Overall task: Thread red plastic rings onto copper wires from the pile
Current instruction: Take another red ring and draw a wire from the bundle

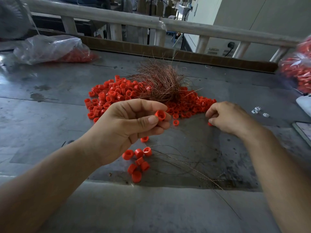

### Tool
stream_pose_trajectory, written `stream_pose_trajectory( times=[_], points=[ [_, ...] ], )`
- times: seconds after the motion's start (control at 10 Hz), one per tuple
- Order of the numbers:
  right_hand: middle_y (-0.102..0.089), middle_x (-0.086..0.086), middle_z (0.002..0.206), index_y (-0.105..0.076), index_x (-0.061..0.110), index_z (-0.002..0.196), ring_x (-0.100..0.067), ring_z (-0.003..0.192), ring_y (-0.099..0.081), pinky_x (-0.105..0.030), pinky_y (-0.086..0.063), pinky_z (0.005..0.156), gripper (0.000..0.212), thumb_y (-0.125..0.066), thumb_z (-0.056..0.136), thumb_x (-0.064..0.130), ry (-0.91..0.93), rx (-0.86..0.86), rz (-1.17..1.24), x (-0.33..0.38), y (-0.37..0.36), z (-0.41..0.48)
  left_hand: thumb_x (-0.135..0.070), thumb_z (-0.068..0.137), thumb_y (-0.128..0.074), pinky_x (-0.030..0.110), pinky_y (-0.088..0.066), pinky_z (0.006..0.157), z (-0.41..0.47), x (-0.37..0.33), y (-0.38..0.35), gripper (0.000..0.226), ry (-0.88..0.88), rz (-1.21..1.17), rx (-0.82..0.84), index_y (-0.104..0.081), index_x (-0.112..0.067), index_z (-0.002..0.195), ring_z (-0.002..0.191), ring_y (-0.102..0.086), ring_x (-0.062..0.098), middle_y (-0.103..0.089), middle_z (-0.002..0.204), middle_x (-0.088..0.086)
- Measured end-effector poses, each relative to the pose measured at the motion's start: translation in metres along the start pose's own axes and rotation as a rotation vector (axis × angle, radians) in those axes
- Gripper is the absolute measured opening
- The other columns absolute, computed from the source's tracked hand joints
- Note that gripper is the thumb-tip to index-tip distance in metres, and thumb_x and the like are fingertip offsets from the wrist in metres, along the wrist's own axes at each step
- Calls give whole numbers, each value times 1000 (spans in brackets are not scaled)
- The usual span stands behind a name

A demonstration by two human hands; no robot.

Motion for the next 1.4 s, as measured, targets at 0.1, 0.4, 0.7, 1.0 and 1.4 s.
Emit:
stream_pose_trajectory(
  times=[0.1,0.4,0.7,1.0,1.4],
  points=[
    [-64,-2,106,-68,20,90,-20,101,-55,-20,-33,73,14,-64,81,10,-3,-4,-1,0,2,-2,-11,62,-66,19,-55,63,0,0,0,24,0,0,1,-75,-15,83,76,-70,15,-73,83,7],
    [-56,1,86,-62,23,76,-17,88,-53,-20,-34,71,11,-70,77,16,32,30,-57,8,0,-5,-11,62,-66,19,-54,63,0,0,0,24,-8,-1,1,-75,-14,84,76,-70,15,-73,83,7],
    [-58,2,87,-60,21,84,-16,85,-55,-23,-37,69,16,-73,76,18,49,43,38,7,2,-8,-11,61,-66,19,-54,63,-1,-1,-1,24,-7,22,5,-75,-14,83,76,-70,15,-73,83,7],
    [-64,0,61,-64,17,70,-11,55,-61,-19,-51,49,28,-74,46,25,432,258,1044,86,27,-61,-8,67,-65,18,-53,65,-1,1,1,24,-9,158,-34,-76,-20,85,77,-70,15,-73,82,3],
    [-70,3,73,-66,20,79,-10,69,-68,-16,-52,62,23,-71,56,16,486,159,1180,97,19,-66,-7,63,-61,20,-54,61,0,0,4,18,-8,178,-113,-72,-16,73,70,-69,17,-71,73,7]
  ],
)
Point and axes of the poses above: each hand's wrist, its own z-axis towards the middle knuckle, its own y-axis out of the back of the hand, x = y × z, the point moved 6 cm from there along z, towards the middle knuckle
